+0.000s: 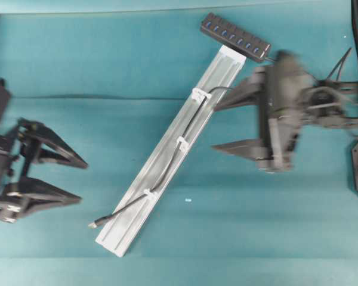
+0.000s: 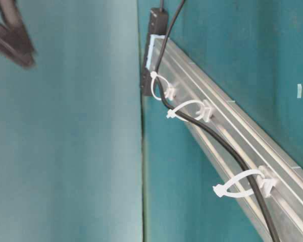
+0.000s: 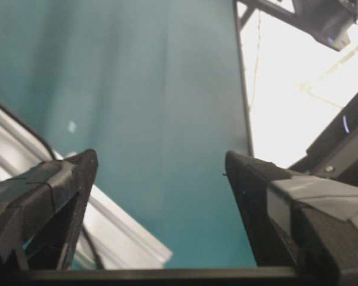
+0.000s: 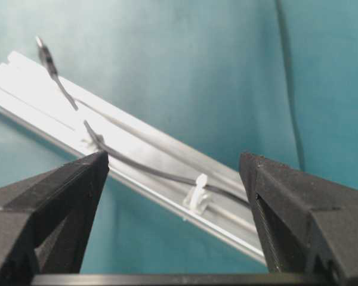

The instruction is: Pass the USB cable through three rings with both arms.

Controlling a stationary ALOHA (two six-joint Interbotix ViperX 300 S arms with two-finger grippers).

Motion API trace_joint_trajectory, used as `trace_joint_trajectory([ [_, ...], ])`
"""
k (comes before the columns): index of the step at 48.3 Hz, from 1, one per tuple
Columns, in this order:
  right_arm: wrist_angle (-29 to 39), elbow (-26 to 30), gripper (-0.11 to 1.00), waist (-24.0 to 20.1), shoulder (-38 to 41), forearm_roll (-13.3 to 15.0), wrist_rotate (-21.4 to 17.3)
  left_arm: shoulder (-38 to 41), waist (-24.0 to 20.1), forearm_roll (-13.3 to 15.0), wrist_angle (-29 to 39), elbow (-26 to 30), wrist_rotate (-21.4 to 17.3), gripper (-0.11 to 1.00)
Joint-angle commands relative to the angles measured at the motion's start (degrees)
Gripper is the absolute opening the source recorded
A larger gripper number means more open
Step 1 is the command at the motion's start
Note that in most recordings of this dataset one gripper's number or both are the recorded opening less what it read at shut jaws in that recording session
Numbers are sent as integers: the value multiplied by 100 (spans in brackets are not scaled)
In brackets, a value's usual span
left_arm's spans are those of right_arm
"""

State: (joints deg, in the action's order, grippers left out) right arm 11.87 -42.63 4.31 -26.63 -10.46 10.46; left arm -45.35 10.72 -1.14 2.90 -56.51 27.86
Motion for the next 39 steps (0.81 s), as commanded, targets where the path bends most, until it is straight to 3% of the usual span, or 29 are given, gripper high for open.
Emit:
trace_joint_trajectory([
  [1, -62, -114, 89, 18, -343, 0, -185, -229, -123, -18, 105, 44, -193, 93],
  [21, 62, -835, 89, 18, -1872, -9, -281, -905, -589, -18, 589, 26, -1151, 93],
  [39, 817, -1090, 89, 9, -2637, 18, -281, -1415, -958, -18, 606, 26, -1837, 93],
])
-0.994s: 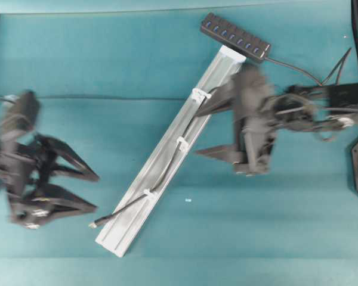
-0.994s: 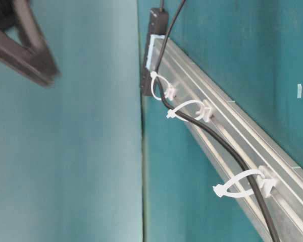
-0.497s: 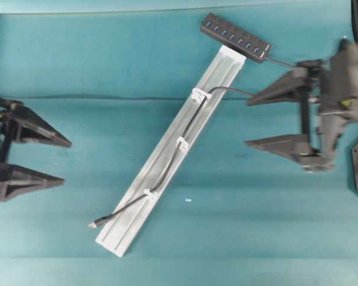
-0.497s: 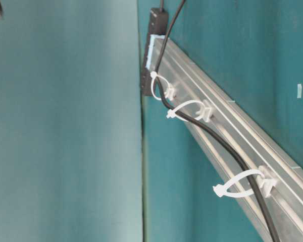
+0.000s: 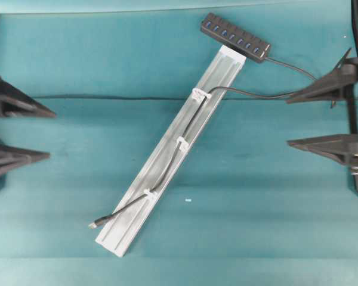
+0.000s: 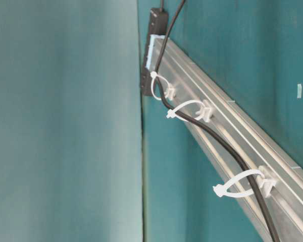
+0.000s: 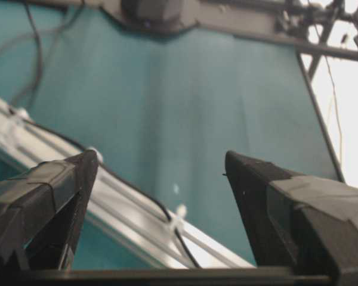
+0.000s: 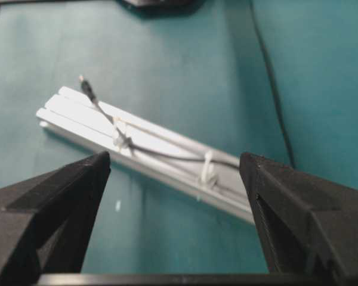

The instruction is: Pass the USB cable through three rings with both arms.

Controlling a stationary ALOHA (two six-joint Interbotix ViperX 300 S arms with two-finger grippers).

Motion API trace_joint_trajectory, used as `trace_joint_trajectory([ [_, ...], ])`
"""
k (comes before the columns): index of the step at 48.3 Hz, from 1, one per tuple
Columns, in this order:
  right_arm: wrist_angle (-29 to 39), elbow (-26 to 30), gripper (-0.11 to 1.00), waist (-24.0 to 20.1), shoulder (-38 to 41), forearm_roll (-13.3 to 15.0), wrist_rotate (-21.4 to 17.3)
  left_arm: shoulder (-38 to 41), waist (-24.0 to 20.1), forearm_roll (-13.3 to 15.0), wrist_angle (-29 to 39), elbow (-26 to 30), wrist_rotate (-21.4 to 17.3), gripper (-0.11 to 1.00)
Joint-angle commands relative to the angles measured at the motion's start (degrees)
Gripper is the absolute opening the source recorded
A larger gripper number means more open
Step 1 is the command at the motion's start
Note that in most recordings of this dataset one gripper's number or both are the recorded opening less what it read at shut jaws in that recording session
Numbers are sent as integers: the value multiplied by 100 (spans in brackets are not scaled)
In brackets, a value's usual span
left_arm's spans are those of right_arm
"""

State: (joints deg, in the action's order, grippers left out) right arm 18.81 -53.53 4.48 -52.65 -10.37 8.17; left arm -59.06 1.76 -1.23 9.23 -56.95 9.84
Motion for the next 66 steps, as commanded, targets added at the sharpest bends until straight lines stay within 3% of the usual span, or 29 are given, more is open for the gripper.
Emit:
trace_joint_trajectory([
  [1, 149, 0, 89, -9, -44, 9, -53, -70, -62, -9, -35, 70, -35, 93],
  [16, 193, -158, 89, -9, -141, 9, -53, -290, -79, -26, -26, 105, -193, 93],
  [66, 149, -211, 89, 0, -176, 9, -62, -308, -79, -9, -26, 105, -193, 93],
])
